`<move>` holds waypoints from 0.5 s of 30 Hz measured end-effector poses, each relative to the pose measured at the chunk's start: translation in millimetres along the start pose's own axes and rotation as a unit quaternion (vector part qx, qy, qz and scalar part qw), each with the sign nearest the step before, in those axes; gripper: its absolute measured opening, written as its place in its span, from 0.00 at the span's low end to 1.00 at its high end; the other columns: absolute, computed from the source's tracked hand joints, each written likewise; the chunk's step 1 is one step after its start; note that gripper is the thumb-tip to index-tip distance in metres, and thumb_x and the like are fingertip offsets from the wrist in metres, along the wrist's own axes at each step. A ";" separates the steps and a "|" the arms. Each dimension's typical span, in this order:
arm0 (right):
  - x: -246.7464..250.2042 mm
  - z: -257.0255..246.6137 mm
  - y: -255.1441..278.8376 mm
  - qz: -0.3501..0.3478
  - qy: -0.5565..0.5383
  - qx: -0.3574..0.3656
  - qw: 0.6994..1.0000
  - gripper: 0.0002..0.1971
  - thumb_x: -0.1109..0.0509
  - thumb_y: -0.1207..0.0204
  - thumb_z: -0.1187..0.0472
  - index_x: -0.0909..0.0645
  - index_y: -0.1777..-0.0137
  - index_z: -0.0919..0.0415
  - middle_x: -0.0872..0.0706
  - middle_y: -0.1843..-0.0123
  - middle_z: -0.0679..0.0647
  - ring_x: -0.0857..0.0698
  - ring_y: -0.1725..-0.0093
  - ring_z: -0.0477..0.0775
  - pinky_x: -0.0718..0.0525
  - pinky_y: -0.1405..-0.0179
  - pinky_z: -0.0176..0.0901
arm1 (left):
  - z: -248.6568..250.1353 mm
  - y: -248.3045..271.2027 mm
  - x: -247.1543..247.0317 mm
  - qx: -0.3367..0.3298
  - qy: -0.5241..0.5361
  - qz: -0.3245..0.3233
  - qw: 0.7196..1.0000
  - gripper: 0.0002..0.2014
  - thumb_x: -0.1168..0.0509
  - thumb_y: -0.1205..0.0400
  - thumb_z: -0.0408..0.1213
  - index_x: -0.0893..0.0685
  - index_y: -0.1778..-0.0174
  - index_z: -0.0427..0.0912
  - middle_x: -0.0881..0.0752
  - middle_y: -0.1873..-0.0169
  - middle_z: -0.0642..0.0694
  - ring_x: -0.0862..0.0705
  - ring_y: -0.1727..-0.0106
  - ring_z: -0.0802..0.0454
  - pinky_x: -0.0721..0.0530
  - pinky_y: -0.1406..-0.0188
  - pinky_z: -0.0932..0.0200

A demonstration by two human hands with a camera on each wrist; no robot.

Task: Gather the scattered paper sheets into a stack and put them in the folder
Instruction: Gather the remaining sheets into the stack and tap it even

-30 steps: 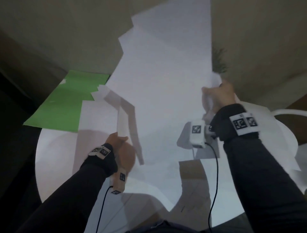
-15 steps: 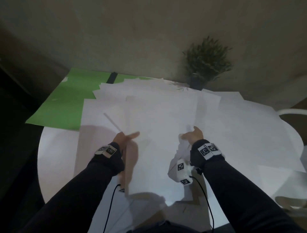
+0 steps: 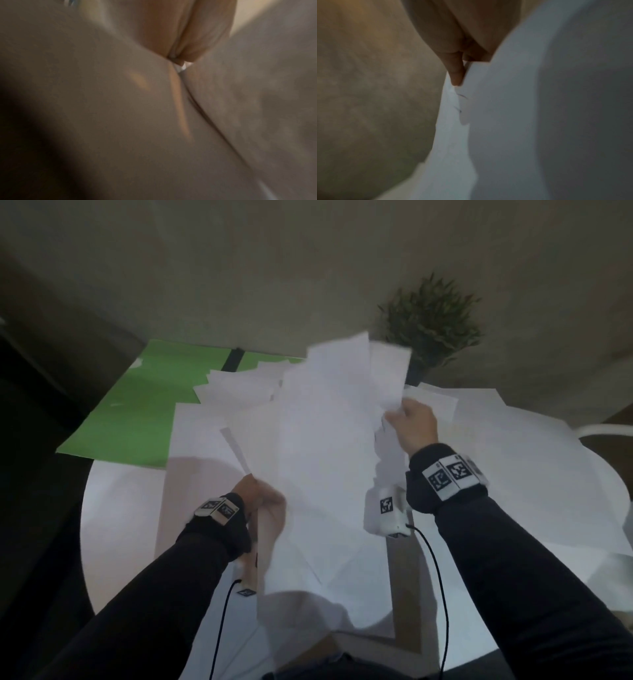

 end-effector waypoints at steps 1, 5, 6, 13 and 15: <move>5.8 -18.8 1.7 0.014 -0.025 0.032 0.999 0.11 0.36 0.21 0.67 0.17 0.42 0.67 0.18 0.50 0.56 0.22 0.49 0.52 0.25 0.44 0.41 | 0.3 1.0 -0.7 -0.002 0.004 -0.002 1.000 0.08 0.28 0.32 0.17 0.18 0.72 0.31 0.18 0.75 0.38 0.20 0.69 0.44 0.21 0.58 0.52; 43.2 -83.0 6.2 0.094 -0.186 0.134 0.969 0.10 0.35 0.21 0.70 0.18 0.46 0.58 0.16 0.51 0.51 0.18 0.48 0.48 0.19 0.40 0.41 | -2.1 0.5 -0.1 0.003 0.005 -0.003 1.000 0.08 0.28 0.33 0.17 0.17 0.73 0.31 0.17 0.78 0.40 0.19 0.68 0.43 0.20 0.57 0.50; 54.7 -95.2 7.8 0.109 -0.237 0.157 0.953 0.10 0.35 0.22 0.71 0.19 0.48 0.55 0.15 0.52 0.50 0.17 0.48 0.47 0.19 0.39 0.41 | -3.5 -0.7 0.5 0.003 0.001 -0.002 1.000 0.07 0.28 0.33 0.17 0.17 0.72 0.31 0.17 0.75 0.39 0.19 0.67 0.42 0.20 0.55 0.49; 79.4 -91.5 -1.9 0.142 -0.514 0.073 0.843 0.07 0.39 0.20 0.73 0.23 0.51 0.62 0.18 0.60 0.51 0.18 0.64 0.44 0.15 0.57 0.37 | 0.7 2.6 0.3 0.003 -0.020 0.015 1.000 0.08 0.28 0.32 0.19 0.18 0.63 0.32 0.16 0.64 0.35 0.17 0.55 0.39 0.17 0.47 0.44; 59.5 -70.1 1.0 0.086 -0.459 -0.026 0.884 0.05 0.39 0.18 0.70 0.24 0.52 0.61 0.20 0.63 0.48 0.20 0.72 0.37 0.20 0.69 0.26 | 0.8 4.3 0.4 0.015 -0.023 0.008 1.000 0.09 0.28 0.32 0.19 0.18 0.62 0.32 0.16 0.65 0.36 0.16 0.57 0.38 0.15 0.50 0.45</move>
Point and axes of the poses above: each hand's wrist, its own y-axis away from the middle knuckle, its own x-axis out of the back of the hand, z = x × y, the point moved 4 cm from there along -y, towards the middle knuckle
